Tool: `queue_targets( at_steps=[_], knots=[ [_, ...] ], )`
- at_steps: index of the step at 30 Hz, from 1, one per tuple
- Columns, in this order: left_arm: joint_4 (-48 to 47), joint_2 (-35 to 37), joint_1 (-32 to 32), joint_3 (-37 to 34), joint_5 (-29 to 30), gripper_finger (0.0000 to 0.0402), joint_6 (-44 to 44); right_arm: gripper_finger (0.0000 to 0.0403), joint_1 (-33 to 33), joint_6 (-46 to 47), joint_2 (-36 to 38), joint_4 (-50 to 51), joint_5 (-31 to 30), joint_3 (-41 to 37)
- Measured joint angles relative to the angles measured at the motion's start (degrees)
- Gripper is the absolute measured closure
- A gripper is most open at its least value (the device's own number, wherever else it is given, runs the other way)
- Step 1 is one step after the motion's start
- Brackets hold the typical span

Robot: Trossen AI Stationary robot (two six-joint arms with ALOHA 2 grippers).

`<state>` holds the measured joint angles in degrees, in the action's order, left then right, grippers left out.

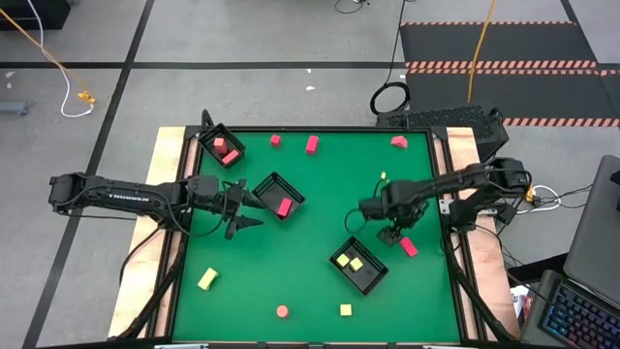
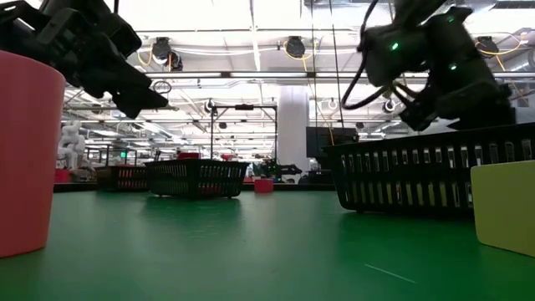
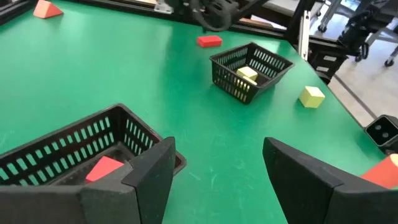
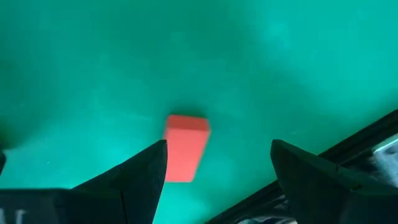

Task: Sort & place blocks by color
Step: Put the red block into the middle black bin

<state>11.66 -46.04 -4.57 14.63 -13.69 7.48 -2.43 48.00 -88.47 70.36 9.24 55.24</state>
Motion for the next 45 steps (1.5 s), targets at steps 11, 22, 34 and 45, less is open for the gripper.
queue_targets(
  at_steps=[11,22,34,45],
  knots=[
    [0.1,0.0,4.9,0.0,5.4,0.0158,3.2,0.0143,-11.1,15.7,0.0,-4.6,1.5,-1.2],
    [0.1,0.0,8.2,0.0,8.5,0.0158,3.2,0.0178,-12.7,18.6,0.0,-14.2,3.1,-8.8],
    [0.1,0.0,8.5,0.0,9.5,0.0158,2.6,0.0283,-12.6,15.0,3.1,-17.1,2.7,-11.2],
    [0.5,0.0,8.4,0.0,11.0,0.0158,2.3,0.0283,-11.7,18.8,18.1,-13.6,-4.3,-10.8]
  ],
)
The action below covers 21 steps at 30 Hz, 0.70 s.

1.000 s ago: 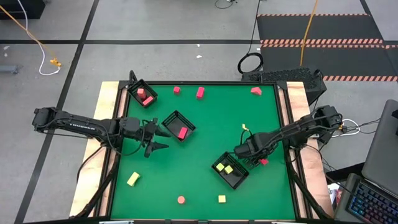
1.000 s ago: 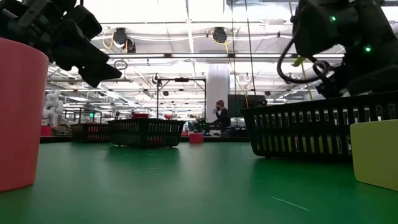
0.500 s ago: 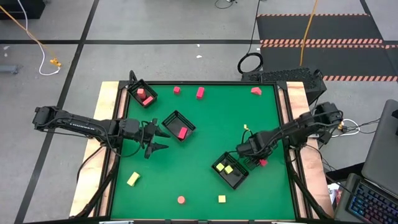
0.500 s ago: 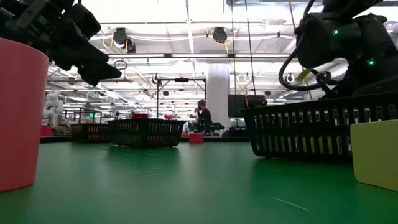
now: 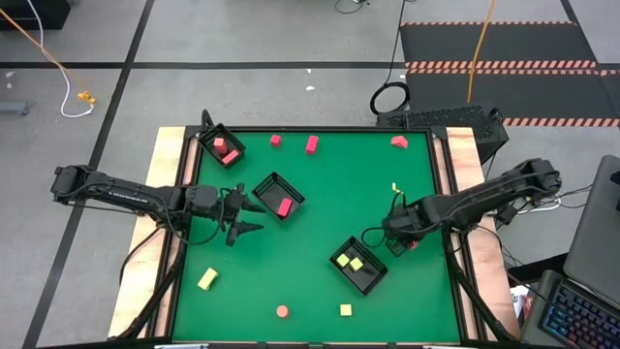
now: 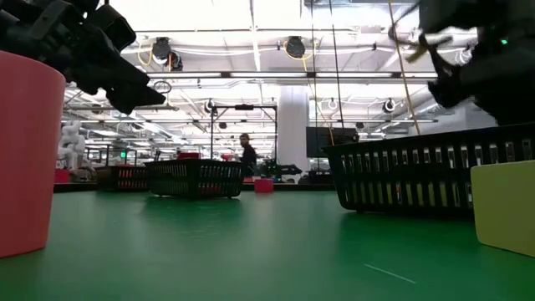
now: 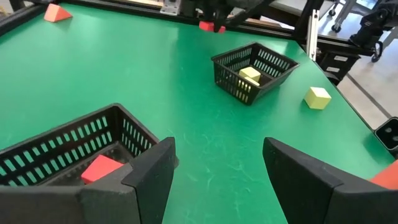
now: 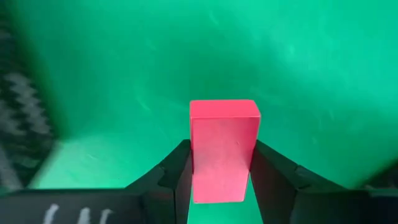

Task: Sort & place blocks by color
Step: Put the red block into the middle black bin

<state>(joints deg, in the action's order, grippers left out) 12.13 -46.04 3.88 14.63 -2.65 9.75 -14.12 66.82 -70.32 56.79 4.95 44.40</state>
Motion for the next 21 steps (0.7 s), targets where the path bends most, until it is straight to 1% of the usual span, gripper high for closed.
queue_targets(
  at_steps=[3,5,8,11,13,17,19,21],
  knots=[
    [0.8,0.0,0.0,0.0,1.1,0.0158,-0.7,0.0283,1.0,-1.6,3.7,-5.5,-4.9,0.0],
    [2.1,0.0,0.0,0.0,2.4,0.0158,-1.7,0.0283,2.0,-5.1,5.4,-10.9,-9.0,0.0],
    [4.8,0.0,0.0,0.0,4.6,0.0158,-4.8,0.0283,4.3,-12.8,6.6,-20.8,-13.7,0.0],
    [7.3,0.0,0.0,0.0,6.6,0.0158,-9.2,0.0283,7.2,-22.8,6.4,-32.8,-15.4,0.0],
    [8.8,0.0,0.0,0.0,8.9,0.0158,-12.3,0.0283,9.3,-29.4,5.2,-42.1,-15.0,0.0],
    [10.8,0.0,0.0,0.0,14.1,0.0158,-19.2,0.0283,14.0,-39.2,0.3,-60.1,-6.8,0.1],
    [12.3,0.0,0.0,0.0,16.7,0.0158,-21.3,0.0283,16.0,-42.4,-3.0,-68.7,-4.0,0.1],
    [13.7,0.0,0.0,0.0,19.6,0.0158,-22.5,0.0283,17.7,-45.2,-6.6,-76.8,-3.0,0.1]
  ],
)
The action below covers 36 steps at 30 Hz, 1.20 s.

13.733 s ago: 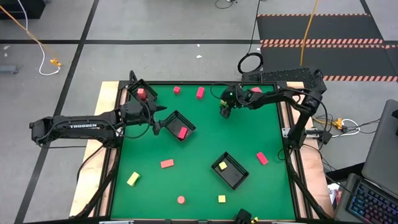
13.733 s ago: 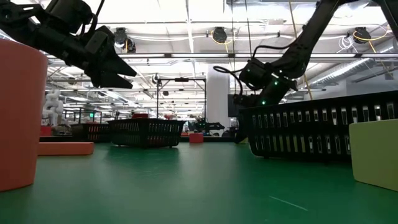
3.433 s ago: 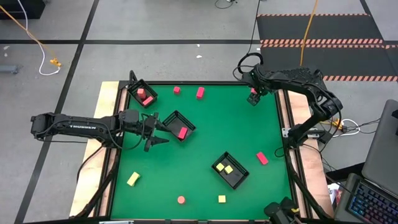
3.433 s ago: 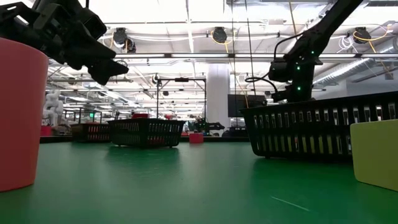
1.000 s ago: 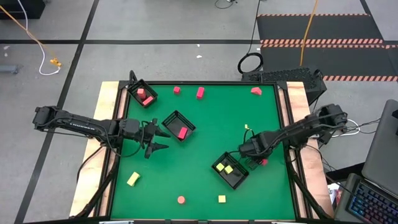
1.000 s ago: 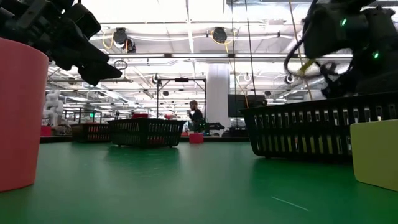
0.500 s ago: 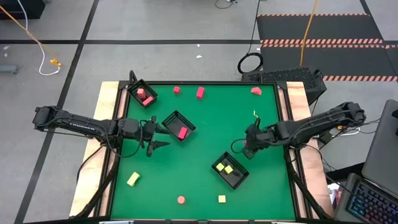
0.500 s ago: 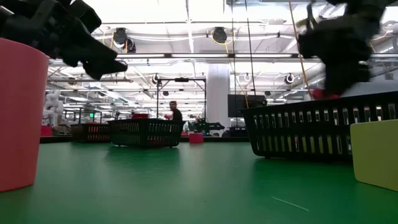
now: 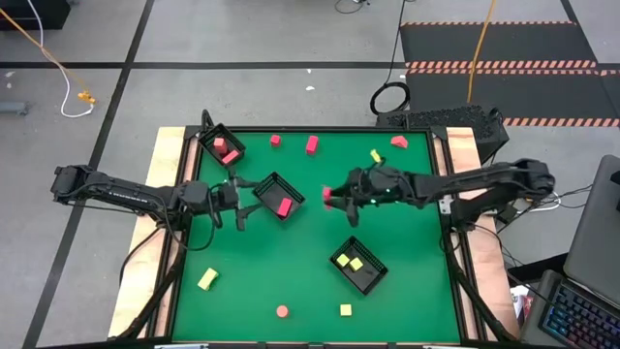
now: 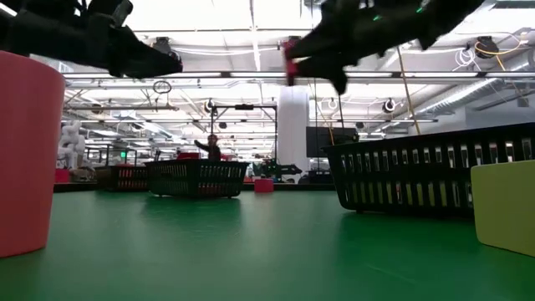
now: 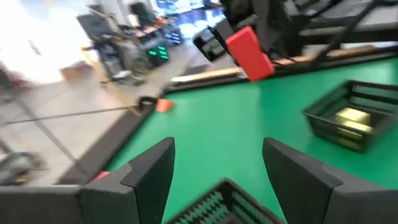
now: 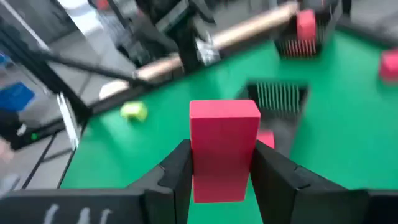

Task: Sort & place blocks by color
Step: Put the red block into the middle black bin

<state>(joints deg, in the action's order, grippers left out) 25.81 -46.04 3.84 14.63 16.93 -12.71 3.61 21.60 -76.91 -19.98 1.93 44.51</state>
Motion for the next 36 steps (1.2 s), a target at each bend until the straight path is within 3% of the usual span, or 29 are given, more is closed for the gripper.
queue_targets(
  at_steps=[7,10,17,25,36],
  knots=[
    [0.7,0.0,0.0,0.0,5.9,0.0158,0.6,0.0283,4.7,-5.8,-13.4,-23.2,2.5,0.1],
    [0.6,0.0,0.0,0.0,6.3,0.0158,1.3,0.0283,5.7,-5.8,-18.5,-26.5,4.3,2.1],
    [-0.5,0.0,0.0,0.0,6.4,0.0158,2.9,0.0283,5.8,-7.8,-28.1,-25.8,7.4,11.5],
    [-2.2,0.0,0.0,0.0,6.5,0.0158,4.0,0.0283,5.8,-11.9,-34.5,-12.8,7.2,21.0],
    [-3.9,0.0,0.0,0.0,6.5,0.0158,5.8,0.0241,6.1,-12.0,-36.4,-10.6,6.9,22.7]
  ],
)
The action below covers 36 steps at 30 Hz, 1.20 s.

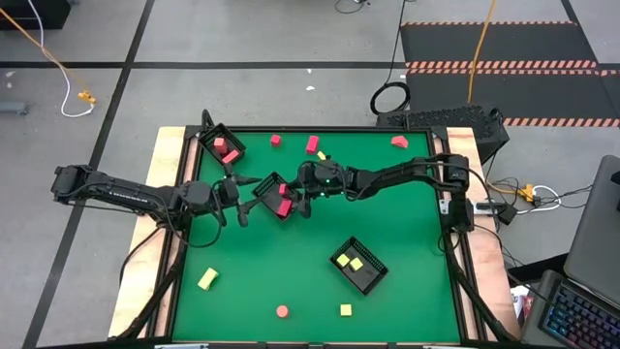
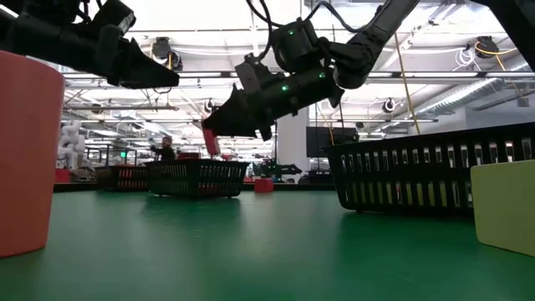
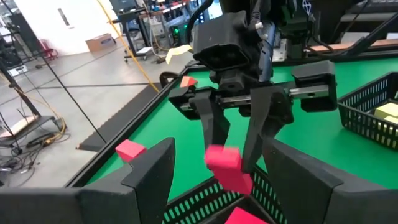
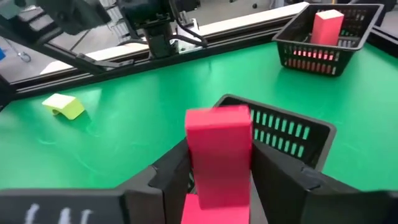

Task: Sort & place blocks by color
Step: Put the red block into the middle black bin, then put the light green block into the bottom black bin

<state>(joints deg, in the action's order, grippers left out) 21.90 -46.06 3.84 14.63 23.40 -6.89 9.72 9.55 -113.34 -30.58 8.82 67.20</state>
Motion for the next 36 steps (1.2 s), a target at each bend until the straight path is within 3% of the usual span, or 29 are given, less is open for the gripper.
queue_targets(
  at_steps=[6,12,19,22,29,33,36],
  knots=[
    [0.0,0.0,1.0,0.0,-4.4,0.0158,0.4,0.0223,0.0,-0.6,0.0,1.2,0.2,0.0],
    [-0.8,0.0,5.8,0.0,-7.7,0.0158,1.6,0.0190,0.0,-1.9,0.0,2.4,0.2,0.0],
    [-3.3,0.0,13.9,0.1,-6.0,0.0158,6.0,0.0152,0.0,-6.0,3.7,8.5,0.0,-0.1],
    [-10.3,0.0,15.6,1.6,-1.0,0.0158,9.7,0.0141,0.0,-7.4,7.1,13.3,-2.7,-0.1],
    [-20.3,-0.7,23.8,6.0,-4.3,0.0158,21.2,0.0136,0.0,-7.3,15.4,24.1,-4.7,-0.6],
    [-31.9,-2.5,28.7,10.3,2.7,0.0158,32.7,0.0136,0.0,-5.4,19.9,25.0,-4.7,-3.6],
    [-43.7,-4.7,30.2,15.1,4.1,0.0158,44.0,0.0136,0.2,-4.3,23.4,24.9,-7.9,-6.1]
  ],
)
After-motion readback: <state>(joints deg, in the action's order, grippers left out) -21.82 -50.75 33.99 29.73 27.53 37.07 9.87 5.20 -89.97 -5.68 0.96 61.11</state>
